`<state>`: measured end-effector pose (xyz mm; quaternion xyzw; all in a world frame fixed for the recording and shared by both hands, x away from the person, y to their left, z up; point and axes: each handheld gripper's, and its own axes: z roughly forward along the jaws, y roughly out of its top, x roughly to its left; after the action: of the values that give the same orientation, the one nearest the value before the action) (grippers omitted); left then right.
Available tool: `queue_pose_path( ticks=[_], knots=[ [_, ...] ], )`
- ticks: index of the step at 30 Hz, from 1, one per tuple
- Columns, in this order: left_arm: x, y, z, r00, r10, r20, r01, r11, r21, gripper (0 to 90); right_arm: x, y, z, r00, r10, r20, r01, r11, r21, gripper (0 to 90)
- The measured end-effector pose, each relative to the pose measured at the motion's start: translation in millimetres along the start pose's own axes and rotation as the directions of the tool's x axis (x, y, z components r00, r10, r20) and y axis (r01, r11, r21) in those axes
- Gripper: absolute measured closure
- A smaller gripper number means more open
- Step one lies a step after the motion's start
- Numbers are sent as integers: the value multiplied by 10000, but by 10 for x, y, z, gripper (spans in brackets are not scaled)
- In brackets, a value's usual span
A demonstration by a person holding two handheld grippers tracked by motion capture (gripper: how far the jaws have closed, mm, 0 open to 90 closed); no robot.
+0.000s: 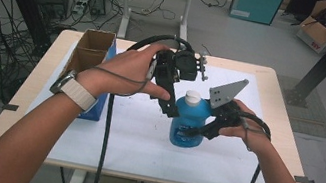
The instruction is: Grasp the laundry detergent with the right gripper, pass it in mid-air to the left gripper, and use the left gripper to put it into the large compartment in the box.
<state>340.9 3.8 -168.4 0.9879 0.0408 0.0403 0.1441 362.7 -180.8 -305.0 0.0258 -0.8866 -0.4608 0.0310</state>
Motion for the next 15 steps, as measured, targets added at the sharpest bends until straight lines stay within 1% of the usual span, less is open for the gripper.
queue_pose_path(
  ticks=[1, 2, 3, 5, 6, 7, 11, 15],
  knots=[
    [-13, -2, 10, 9998, -180, -38, 179, 9997, -148, 51, -2, 1, 0, 10000, -26, 3, 26, 10000, -17, 428],
    [-14, -2, 13, 9998, -180, -61, 179, 9998, -128, 51, -1, 1, 0, 10000, -22, 9, 22, 10000, -13, 428],
    [-2, 0, 5, 10000, -22, -17, 22, 10000, 39, 51, -1, 4, 0, 10000, -38, 8, 38, 10000, -13, 428],
    [-1, -1, 3, 10000, -6, -26, 6, 10000, 30, 51, -2, 4, -1, 10000, -40, 3, 40, 10000, -25, 428],
    [-10, -3, 9, 9999, -153, -13, 152, 9998, -88, 51, 0, 4, -1, 10000, -21, 2, 21, 10000, -12, 428],
    [-1, -2, 3, 10000, -9, -18, 9, 10000, 36, 51, -1, 3, 1, 10000, -16, -10, 16, 10000, -3, 428],
    [-5, -5, 8, 10000, -13, -64, 13, 10000, 27, 51, 0, 0, 6, 10000, 7, -15, -7, 10000, 28, 428],
    [-2, -7, 9, 10000, -61, -12, 61, 10000, 58, 52, -3, -1, 4, 10000, 33, 0, -33, 10000, 2, 428]
  ],
)
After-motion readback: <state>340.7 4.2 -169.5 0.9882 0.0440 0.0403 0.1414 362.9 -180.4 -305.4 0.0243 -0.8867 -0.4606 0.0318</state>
